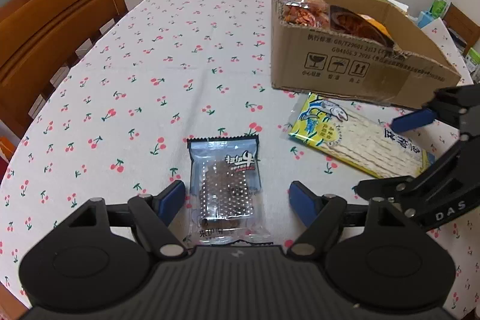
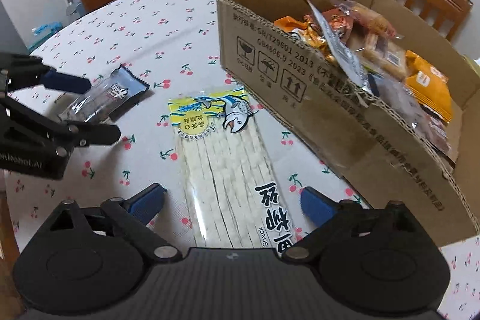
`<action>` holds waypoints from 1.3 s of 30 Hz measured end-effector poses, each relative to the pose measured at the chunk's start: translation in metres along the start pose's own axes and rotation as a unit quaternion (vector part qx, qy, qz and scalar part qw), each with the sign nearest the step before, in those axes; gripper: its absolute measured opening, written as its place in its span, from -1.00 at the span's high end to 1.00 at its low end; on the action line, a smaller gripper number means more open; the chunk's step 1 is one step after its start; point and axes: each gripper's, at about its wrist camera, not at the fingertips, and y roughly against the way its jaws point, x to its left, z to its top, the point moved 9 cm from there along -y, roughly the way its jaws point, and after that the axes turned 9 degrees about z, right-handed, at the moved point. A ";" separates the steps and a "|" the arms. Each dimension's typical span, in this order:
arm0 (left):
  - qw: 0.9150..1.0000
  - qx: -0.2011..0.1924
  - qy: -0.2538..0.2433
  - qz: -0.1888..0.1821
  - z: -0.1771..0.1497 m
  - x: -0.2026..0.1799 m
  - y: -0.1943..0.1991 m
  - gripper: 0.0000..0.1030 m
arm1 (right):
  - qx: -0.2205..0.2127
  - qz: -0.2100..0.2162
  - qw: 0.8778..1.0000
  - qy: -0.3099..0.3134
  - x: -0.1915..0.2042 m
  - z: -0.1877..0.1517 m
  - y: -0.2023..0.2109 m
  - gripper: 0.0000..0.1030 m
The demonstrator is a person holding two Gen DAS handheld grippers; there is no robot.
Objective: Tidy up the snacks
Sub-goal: 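Grasp the yellow-blue fish-strip bag with the right tool while the left tool holds the silver packet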
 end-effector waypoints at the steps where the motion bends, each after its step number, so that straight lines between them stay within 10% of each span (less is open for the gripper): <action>1: 1.000 0.001 0.000 0.001 0.000 0.000 -0.001 -0.49 | -0.001 -0.003 1.000 -0.006 0.001 -0.001 0.002 -0.84; 5: 1.000 0.000 0.000 0.002 0.000 0.000 -0.002 -0.49 | 0.007 -0.013 0.999 -0.034 0.012 -0.012 0.015 -0.41; 39: 1.000 -0.007 -0.016 0.007 0.006 -0.011 -0.002 -0.04 | -0.028 -0.035 0.998 -0.045 0.015 0.000 0.010 -0.23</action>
